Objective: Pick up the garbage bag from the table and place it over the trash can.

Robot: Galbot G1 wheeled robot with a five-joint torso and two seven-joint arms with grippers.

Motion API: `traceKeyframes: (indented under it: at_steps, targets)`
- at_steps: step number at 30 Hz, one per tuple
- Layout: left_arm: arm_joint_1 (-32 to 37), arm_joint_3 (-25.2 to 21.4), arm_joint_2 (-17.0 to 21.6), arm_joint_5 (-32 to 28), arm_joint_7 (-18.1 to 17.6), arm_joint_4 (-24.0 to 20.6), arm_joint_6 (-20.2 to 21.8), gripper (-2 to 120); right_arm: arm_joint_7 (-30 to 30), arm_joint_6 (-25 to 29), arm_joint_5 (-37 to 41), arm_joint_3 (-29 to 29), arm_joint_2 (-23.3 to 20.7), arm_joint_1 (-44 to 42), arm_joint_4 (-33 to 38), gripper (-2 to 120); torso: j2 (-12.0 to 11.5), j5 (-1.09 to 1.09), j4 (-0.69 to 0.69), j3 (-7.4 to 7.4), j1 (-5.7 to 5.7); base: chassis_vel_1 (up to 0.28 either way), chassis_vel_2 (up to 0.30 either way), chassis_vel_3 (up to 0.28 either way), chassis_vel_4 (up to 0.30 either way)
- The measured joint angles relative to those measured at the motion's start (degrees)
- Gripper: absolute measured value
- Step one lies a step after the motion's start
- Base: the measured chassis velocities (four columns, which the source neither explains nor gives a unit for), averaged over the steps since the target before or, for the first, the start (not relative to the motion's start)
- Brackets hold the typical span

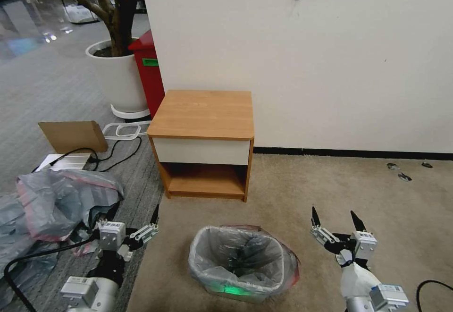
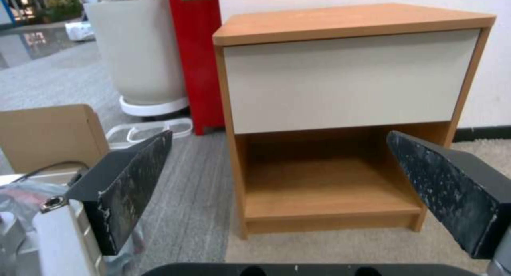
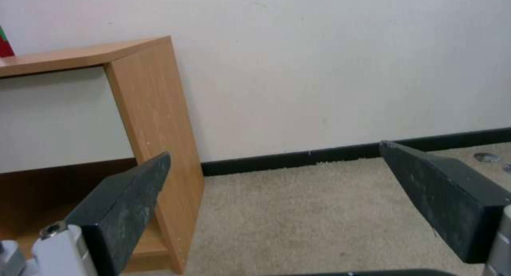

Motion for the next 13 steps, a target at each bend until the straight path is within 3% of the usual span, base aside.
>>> traceKeyframes:
  at_steps: [13]
  targets:
    - [-0.09, 0.17, 0.01, -0.16, -0.22, 0.03, 0.24, 100, 0.05, -0.13, -0.02, -0.07, -0.06, 0.08, 0.0, 100, 0.0, 0.0, 0.0, 0.0, 0.0, 0.0, 0.0, 0.0, 0.0]
